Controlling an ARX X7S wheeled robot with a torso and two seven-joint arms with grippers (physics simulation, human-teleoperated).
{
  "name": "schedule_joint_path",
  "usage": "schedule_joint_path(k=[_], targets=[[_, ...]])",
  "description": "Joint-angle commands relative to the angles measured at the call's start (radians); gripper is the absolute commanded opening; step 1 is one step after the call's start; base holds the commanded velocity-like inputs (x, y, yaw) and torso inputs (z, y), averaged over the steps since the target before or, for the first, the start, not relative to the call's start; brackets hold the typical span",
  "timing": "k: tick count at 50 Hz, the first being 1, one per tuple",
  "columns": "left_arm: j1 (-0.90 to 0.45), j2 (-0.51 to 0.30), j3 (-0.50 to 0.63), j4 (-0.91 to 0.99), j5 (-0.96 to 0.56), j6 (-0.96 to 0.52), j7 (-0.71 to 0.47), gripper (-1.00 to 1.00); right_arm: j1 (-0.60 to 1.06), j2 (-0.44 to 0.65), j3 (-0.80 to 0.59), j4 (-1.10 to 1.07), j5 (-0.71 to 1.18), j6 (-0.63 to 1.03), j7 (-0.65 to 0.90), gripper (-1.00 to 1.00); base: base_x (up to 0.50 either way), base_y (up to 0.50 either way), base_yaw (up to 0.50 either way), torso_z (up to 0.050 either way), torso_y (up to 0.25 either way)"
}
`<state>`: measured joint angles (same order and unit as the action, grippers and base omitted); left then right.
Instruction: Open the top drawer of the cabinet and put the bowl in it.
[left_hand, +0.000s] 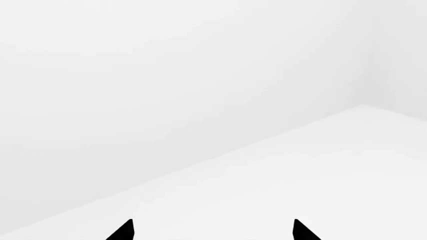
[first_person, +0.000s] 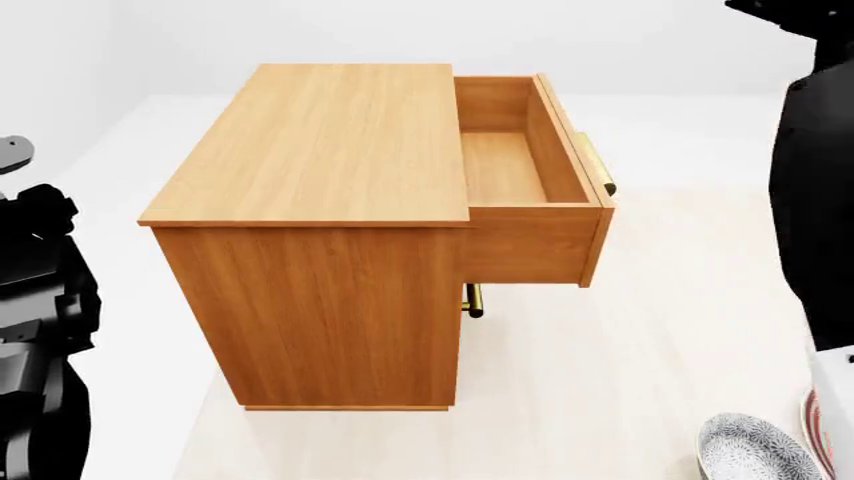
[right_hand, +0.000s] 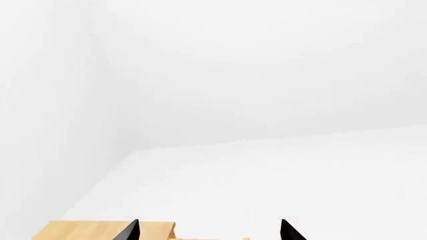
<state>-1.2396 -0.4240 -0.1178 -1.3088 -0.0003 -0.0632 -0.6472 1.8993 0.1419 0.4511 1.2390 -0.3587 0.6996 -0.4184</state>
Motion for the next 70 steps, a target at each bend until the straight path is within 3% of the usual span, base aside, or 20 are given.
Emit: schedule_joint_path(k=[1,7,13,32,70], targets=[[0.002,0.002,0.0,0.0,0.001,-0.001,0.0,1.0,-0.006,-0.085,-0.124,-0.01,-0.062,0.088,-0.128,1.0,0.0,0.0,0.0,0.0,0.0],[0.003,0.0,-0.002,0.0,-0.001,-0.001,0.0,1.0,-0.046,-0.117,-0.221,-0.049,-0.127,0.234,-0.234,1.0,0.0,0.0,0.0,0.0,0.0],[0.001,0.0,-0.001,0.0,0.001,-0.002,0.001,1.0,-0.021,-0.112,-0.276,0.062,-0.152,0.236,-0.207,1.0,0.0,0.0,0.0,0.0,0.0],[0.003,0.0,-0.004,0.0,0.0,-0.006,-0.002,1.0,-0.026,-0.117,-0.482,0.066,-0.114,0.313,-0.267,1.0,0.0,0.0,0.0,0.0,0.0],[0.012,0.007,-0.001,0.0,0.0,-0.006,-0.007,1.0,-0.098,-0.092,-0.67,0.066,0.067,0.354,-0.328,1.0,0.0,0.0,0.0,0.0,0.0]])
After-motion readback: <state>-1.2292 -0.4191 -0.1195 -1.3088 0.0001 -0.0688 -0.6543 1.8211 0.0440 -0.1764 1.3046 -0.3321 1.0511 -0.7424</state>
